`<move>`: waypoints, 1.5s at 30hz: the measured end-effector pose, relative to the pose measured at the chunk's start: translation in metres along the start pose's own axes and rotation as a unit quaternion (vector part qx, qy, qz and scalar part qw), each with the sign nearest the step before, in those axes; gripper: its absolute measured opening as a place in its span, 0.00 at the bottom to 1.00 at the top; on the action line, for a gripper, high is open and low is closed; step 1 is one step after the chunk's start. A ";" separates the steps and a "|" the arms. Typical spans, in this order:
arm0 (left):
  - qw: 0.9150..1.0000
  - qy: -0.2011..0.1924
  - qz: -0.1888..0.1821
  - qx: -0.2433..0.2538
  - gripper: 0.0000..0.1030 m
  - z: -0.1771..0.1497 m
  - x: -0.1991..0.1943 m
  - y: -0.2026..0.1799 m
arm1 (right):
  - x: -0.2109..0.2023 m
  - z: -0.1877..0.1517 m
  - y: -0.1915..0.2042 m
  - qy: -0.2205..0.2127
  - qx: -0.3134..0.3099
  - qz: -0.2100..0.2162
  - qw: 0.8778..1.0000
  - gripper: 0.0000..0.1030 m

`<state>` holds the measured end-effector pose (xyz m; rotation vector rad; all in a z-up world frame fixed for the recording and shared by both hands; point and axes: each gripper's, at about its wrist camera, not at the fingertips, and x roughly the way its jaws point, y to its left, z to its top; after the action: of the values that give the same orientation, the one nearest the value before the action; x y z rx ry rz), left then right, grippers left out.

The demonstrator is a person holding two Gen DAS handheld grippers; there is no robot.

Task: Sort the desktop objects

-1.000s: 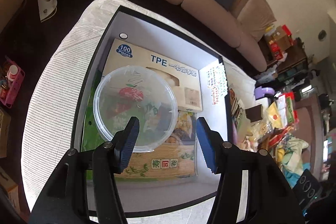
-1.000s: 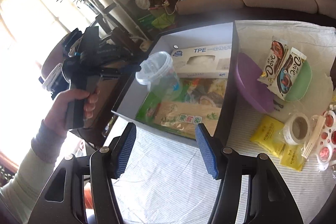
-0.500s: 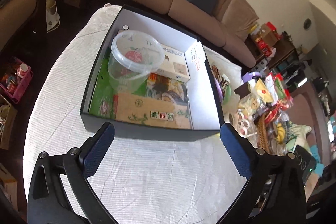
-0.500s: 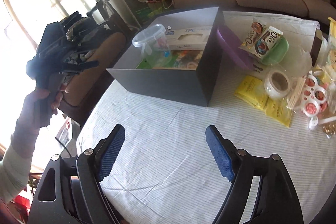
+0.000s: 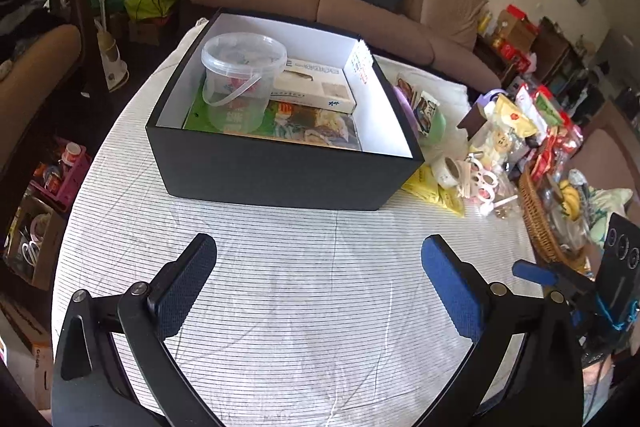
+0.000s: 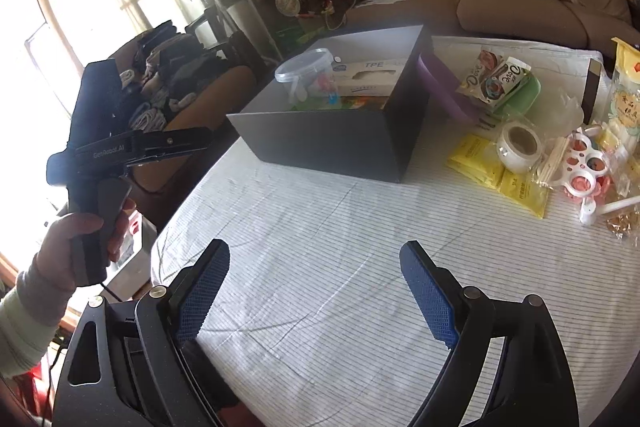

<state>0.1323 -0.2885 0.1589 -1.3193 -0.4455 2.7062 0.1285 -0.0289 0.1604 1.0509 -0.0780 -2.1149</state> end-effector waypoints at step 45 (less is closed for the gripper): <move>0.883 0.108 0.276 0.363 0.67 0.149 0.216 -0.060 | 0.053 -0.015 -0.060 0.032 0.089 0.034 0.995 0.87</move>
<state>-0.1205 -0.2174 0.1007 -1.6025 1.0194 2.5746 0.0831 -0.0175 0.0938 1.2025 -0.2725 -2.0407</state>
